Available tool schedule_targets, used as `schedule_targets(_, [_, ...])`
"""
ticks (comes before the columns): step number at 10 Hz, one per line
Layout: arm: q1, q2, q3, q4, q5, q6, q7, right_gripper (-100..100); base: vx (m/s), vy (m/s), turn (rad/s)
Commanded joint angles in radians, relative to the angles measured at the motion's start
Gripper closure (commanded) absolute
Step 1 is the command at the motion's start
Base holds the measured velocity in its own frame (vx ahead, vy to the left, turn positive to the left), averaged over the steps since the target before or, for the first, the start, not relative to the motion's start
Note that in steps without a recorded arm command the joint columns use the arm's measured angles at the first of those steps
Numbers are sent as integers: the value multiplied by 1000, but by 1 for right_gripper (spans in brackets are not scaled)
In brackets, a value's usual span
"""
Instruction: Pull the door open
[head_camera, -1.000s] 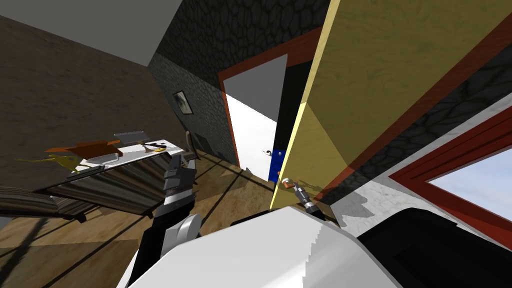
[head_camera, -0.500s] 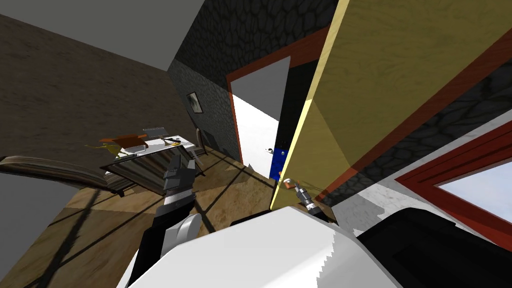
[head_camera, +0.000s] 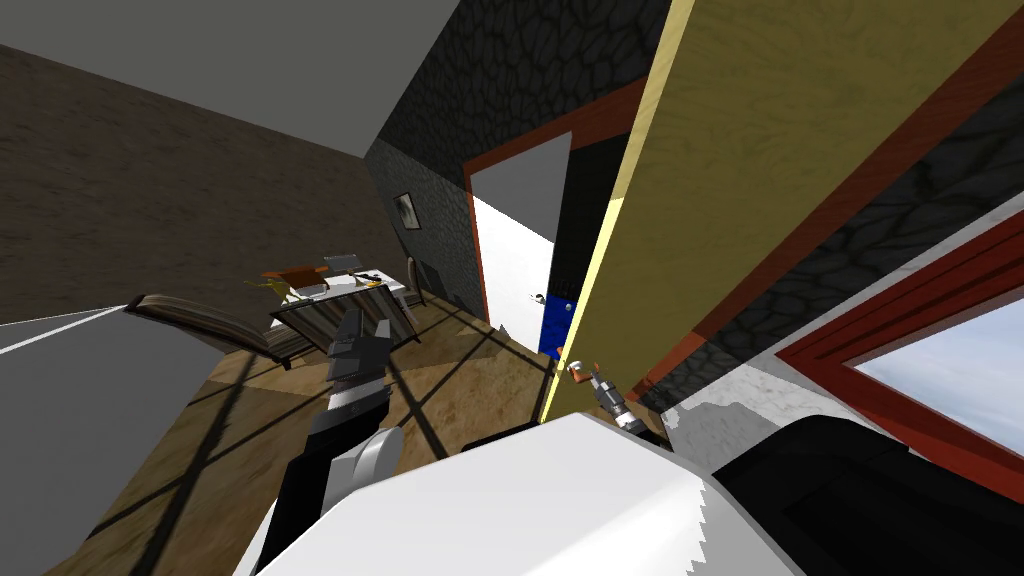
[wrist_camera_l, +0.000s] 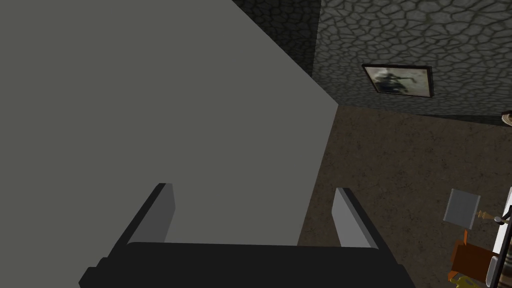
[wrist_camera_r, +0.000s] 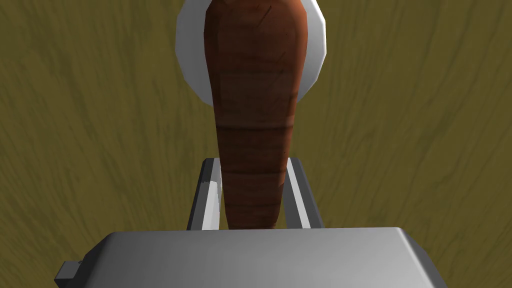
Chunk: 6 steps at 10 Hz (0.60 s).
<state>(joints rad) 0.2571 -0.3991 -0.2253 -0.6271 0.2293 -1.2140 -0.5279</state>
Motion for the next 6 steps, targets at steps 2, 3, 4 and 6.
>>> schedule_targets(2, [1, -3, 0, 9, 3, -11, -2, 100, -94, -32, 54])
schedule_targets(3, [-13, -4, 28, 7, -7, 1, 3, 100, -126, -18, -27])
schedule_targets(4, [-23, -5, 45, 5, -13, 9, 6, 100, -199, -31, 4])
schedule_targets(6, [-35, -5, 66, 2, -20, 18, 11, 100, -152, -3, -15])
